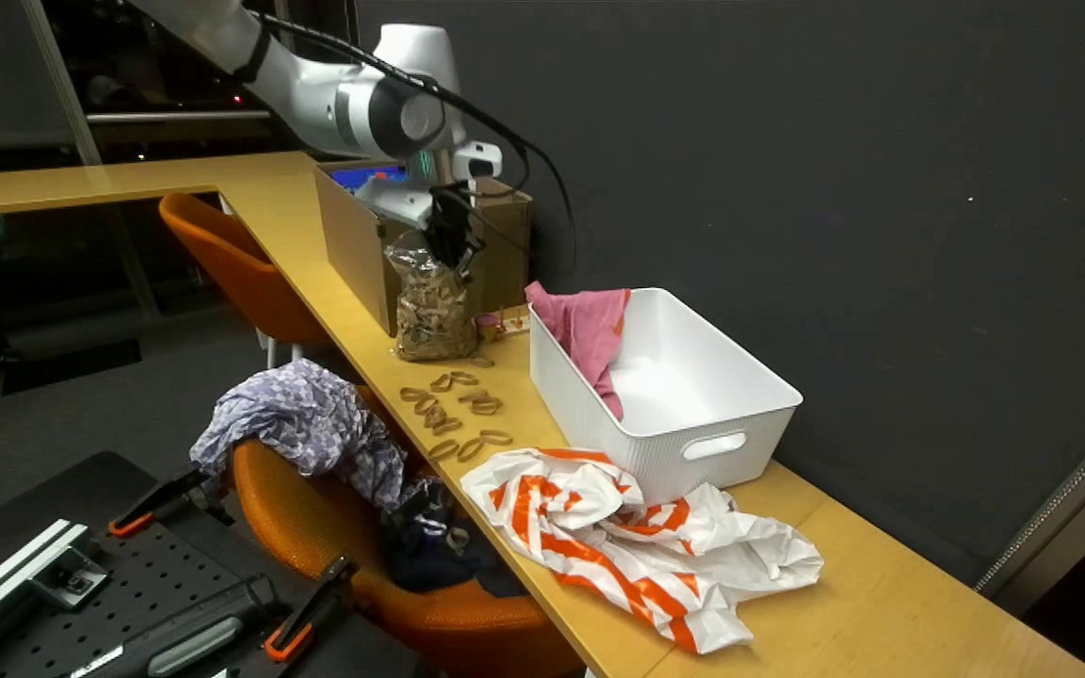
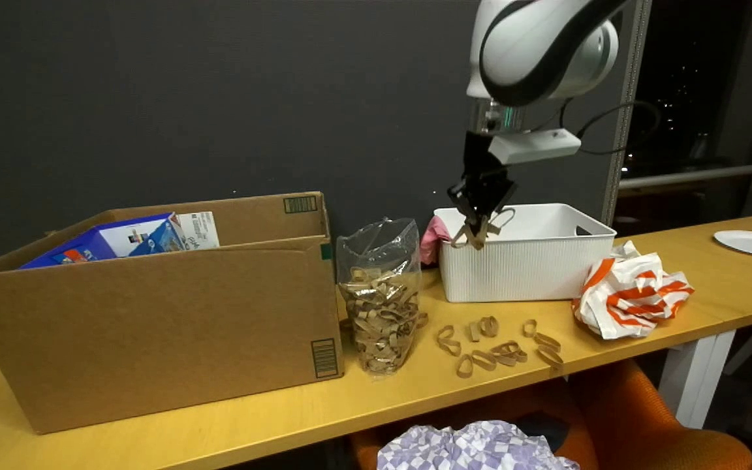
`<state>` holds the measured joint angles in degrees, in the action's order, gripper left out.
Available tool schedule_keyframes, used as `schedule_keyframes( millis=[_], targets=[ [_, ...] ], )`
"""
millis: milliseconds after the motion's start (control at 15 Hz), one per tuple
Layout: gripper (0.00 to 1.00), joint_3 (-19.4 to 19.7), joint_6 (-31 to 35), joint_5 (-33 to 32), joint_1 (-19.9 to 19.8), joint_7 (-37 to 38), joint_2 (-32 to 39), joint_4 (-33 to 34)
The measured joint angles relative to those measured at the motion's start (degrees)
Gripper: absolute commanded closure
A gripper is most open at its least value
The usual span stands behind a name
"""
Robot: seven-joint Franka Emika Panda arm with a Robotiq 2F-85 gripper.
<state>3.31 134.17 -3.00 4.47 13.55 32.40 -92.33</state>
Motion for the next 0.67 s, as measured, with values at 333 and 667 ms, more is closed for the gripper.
schedule_keyframes(
  millis=[333,667],
  targets=[
    [0.98,-0.6,-2.6,-4.3,3.7,0.5,-3.8,4.7],
    [0.98,-2.2,-2.0,-4.8,5.3,-1.4,1.9,11.3]
  ],
)
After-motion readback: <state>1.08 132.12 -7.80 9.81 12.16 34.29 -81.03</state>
